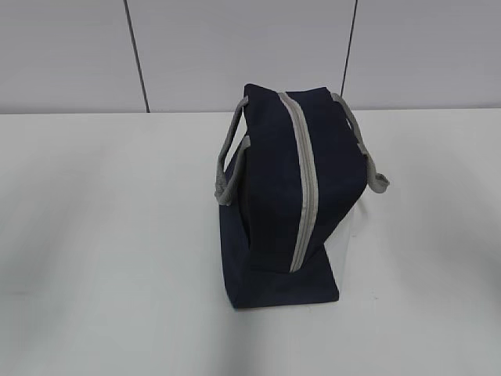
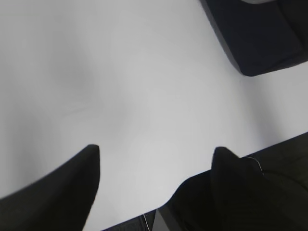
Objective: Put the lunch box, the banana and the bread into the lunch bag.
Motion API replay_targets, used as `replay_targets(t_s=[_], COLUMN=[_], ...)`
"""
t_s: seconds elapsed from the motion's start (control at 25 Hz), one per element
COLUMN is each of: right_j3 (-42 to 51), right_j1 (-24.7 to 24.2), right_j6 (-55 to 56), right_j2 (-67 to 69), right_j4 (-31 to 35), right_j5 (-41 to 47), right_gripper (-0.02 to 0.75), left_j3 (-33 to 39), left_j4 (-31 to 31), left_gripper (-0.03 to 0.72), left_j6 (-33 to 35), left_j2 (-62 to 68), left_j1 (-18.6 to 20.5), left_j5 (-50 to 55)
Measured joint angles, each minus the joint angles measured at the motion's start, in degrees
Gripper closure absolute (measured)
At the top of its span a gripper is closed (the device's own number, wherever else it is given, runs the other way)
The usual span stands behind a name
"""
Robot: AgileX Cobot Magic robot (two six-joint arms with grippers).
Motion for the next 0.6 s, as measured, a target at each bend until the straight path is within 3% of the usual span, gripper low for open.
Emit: replay_targets(t_s=[0.6], right_j3=[18.54], right_j1=[0.00], right_j6=[7.17], right_j2=[-34.53], right_j4=[-3.28], right_j5=[0.83], right_gripper=[0.196], left_j3=[17.21], left_j4=[7.53], left_gripper=[0.246], left_j6=[-3.08], left_j2=[-31.59], left_j1=[0.00], left_j5=[3.08])
